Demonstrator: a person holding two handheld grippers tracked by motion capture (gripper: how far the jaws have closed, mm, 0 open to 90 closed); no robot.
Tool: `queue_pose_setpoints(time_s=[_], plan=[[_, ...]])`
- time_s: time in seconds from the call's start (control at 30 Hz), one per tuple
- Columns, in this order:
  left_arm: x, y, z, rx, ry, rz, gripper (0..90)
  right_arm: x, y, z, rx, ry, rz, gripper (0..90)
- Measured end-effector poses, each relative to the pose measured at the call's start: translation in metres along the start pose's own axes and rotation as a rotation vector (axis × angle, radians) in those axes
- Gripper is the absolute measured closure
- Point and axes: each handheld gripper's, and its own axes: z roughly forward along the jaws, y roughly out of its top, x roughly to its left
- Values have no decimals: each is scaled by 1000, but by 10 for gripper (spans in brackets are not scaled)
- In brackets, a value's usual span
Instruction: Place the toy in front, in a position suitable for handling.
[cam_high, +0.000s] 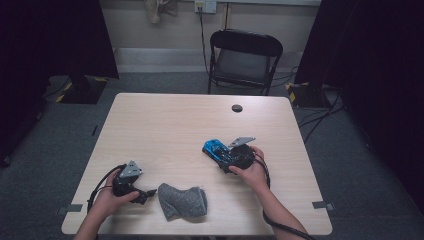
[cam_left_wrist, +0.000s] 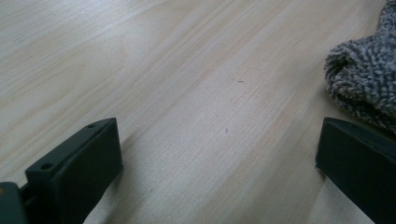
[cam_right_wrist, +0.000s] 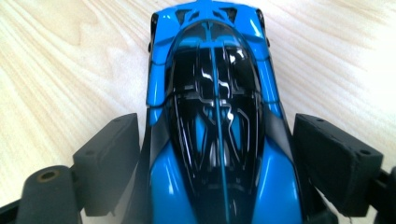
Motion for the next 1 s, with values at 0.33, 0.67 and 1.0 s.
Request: queue_pose_setpoints(time_s=[0.33,0.67,1.0], plan=[[0,0,0,0,0,0,0,0,-12,-9,-4,2,10,149],[0,0,0,1,0,0,0,8,-23,-11,-45,-37,24,151],[0,0,0,1,1,0,0,9,-28,-15,-55,-58,36,151]])
